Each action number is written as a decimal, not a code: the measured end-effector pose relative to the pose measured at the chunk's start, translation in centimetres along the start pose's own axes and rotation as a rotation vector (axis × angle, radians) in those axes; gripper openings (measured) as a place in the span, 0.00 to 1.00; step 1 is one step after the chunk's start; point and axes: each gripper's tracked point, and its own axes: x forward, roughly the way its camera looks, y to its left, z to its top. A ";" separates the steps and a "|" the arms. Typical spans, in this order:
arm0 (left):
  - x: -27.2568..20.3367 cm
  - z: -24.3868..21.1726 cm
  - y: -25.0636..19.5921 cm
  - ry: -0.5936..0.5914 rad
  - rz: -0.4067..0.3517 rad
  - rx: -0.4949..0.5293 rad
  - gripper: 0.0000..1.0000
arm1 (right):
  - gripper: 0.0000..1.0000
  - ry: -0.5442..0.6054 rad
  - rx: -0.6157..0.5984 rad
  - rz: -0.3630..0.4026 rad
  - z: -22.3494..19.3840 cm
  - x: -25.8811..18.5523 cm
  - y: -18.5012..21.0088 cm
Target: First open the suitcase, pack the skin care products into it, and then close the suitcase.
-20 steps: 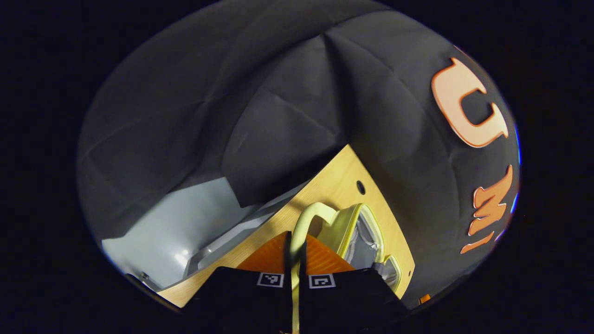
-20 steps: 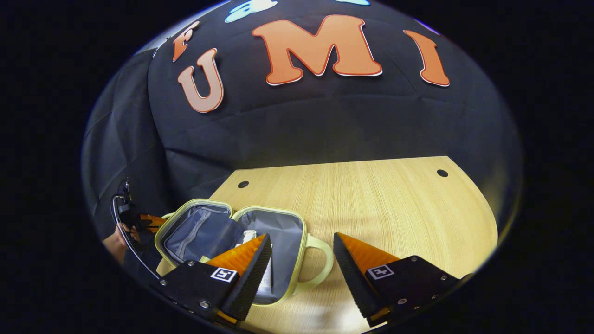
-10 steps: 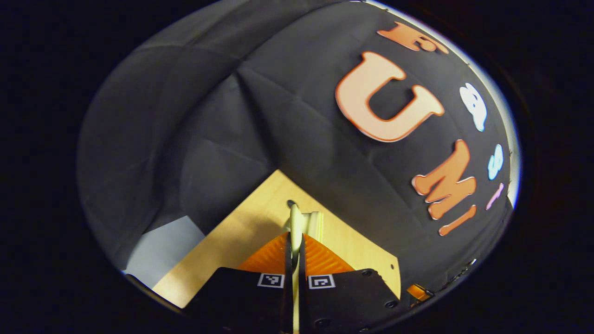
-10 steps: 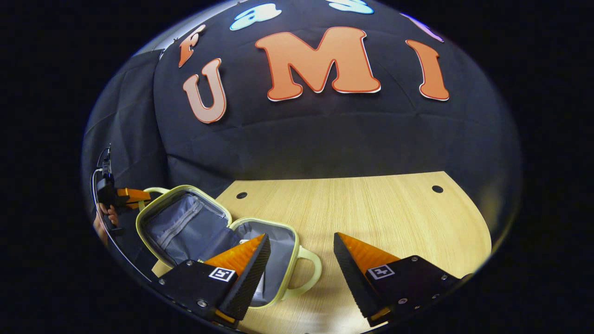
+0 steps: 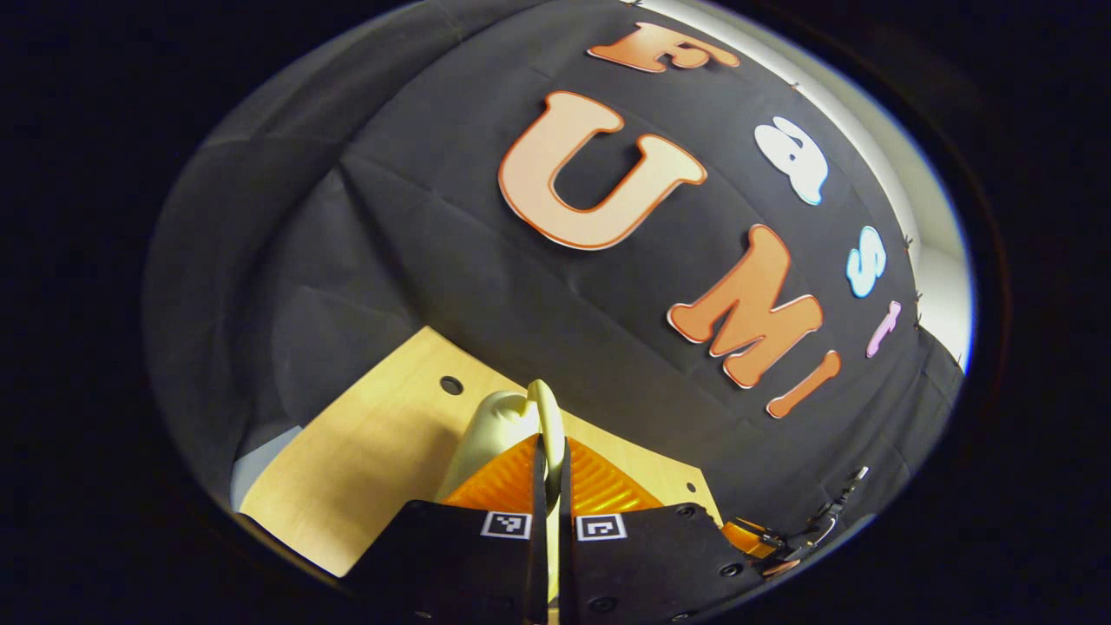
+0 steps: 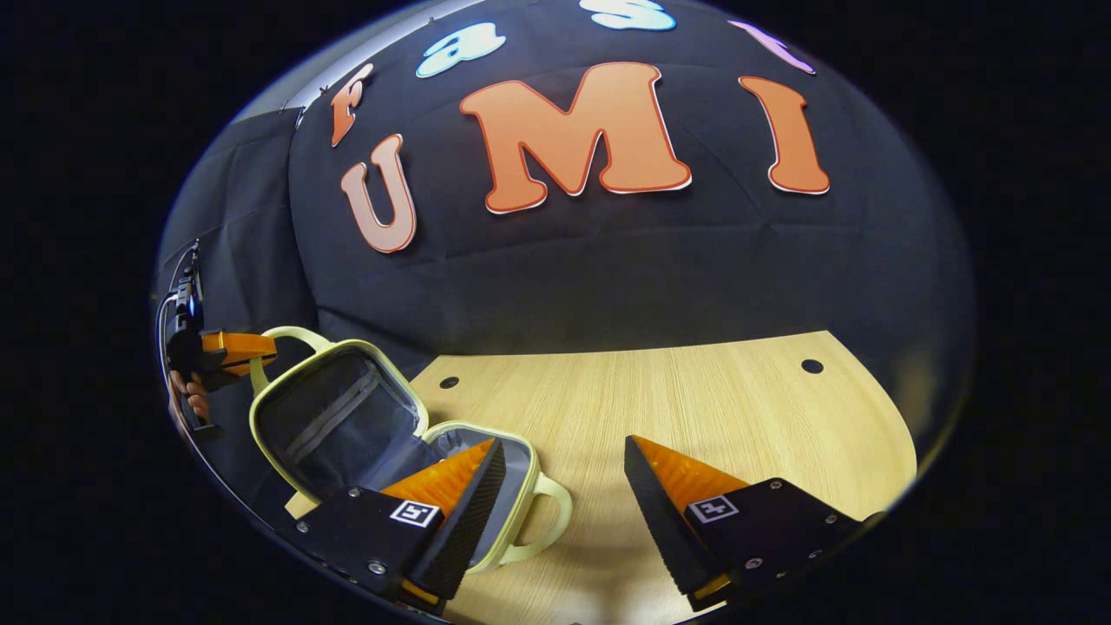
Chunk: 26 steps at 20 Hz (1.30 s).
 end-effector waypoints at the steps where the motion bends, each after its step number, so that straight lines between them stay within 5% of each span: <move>1: 0.1 -0.7 -1.7 0.004 -0.016 0.007 0.04 | 0.89 -0.003 0.003 0.006 0.2 -0.2 -0.5; 7: 1.7 -7.1 -11.0 0.068 -0.093 0.074 0.05 | 0.90 -0.010 0.016 0.025 0.5 -1.0 -3.5; 14: 6.2 -18.9 -18.1 0.203 -0.085 0.255 0.05 | 0.90 -0.015 0.041 0.027 0.3 -2.1 -7.1; 26: 11.7 -38.1 -18.6 0.490 0.108 0.734 0.07 | 0.92 0.001 0.065 0.023 -1.0 -3.9 -12.4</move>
